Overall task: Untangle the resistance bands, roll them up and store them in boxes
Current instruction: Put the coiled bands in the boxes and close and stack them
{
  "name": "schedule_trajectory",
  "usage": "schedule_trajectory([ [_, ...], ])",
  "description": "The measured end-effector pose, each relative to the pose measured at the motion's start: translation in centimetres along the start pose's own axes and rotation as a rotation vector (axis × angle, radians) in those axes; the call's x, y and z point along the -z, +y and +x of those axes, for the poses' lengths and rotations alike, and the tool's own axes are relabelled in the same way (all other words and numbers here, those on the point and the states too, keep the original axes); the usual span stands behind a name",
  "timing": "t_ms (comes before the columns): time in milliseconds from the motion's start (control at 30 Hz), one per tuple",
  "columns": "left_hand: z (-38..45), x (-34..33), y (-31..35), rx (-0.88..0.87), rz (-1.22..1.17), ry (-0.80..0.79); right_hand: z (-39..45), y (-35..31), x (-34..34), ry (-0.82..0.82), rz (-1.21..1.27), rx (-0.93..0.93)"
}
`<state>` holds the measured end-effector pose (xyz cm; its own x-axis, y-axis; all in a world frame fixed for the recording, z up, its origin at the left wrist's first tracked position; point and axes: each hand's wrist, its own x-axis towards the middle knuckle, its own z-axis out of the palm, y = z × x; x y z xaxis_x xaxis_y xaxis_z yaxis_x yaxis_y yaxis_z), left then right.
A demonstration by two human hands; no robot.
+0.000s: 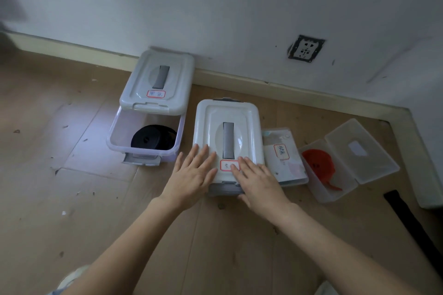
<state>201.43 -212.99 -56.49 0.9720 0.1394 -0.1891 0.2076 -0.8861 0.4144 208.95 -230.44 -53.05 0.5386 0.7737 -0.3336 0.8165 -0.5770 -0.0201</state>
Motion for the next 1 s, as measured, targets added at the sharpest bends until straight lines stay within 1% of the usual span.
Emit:
schedule_trajectory([
  [33,0.6,0.6,0.0,0.015,-0.012,0.045,0.4,0.3,0.7,0.005,0.025,0.009],
  [100,2.8,1.8,0.1,0.036,-0.026,0.105,2.0,1.5,2.6,0.098,0.203,-0.040],
  [167,5.5,2.5,0.4,0.039,-0.008,0.092,5.1,3.5,4.6,0.228,0.416,-0.142],
  [200,6.7,2.3,0.7,0.038,0.010,0.078,7.2,4.5,5.3,0.260,0.475,-0.185],
  [267,8.3,1.3,1.1,0.038,0.110,0.074,11.5,6.2,6.2,0.233,0.511,-0.234],
  [367,8.7,-0.5,1.1,0.037,0.291,0.150,16.8,8.2,6.1,0.072,0.545,-0.280],
  [400,8.7,-0.8,0.9,0.033,0.304,0.168,17.9,8.8,6.1,0.032,0.569,-0.294],
  [467,8.7,-0.9,0.8,0.018,0.300,0.183,19.2,9.8,6.0,-0.009,0.695,-0.331],
  [533,8.8,-1.0,0.8,0.018,0.293,0.202,19.6,10.1,5.8,0.007,0.823,-0.370],
  [700,8.8,-1.0,1.1,0.030,0.295,0.209,19.3,9.6,4.6,0.224,0.821,-0.318],
  [800,8.7,-1.0,1.2,0.023,0.287,0.220,19.3,9.4,4.5,0.262,0.700,-0.338],
  [933,10.0,-0.5,1.0,0.036,0.283,0.216,15.2,6.8,3.1,0.435,0.604,-0.352],
  [967,10.9,-0.3,1.0,0.049,0.277,0.207,13.5,5.8,2.2,0.424,0.534,-0.326],
  [1000,11.8,0.0,1.0,0.052,0.262,0.194,11.9,5.0,1.2,0.371,0.448,-0.287],
])
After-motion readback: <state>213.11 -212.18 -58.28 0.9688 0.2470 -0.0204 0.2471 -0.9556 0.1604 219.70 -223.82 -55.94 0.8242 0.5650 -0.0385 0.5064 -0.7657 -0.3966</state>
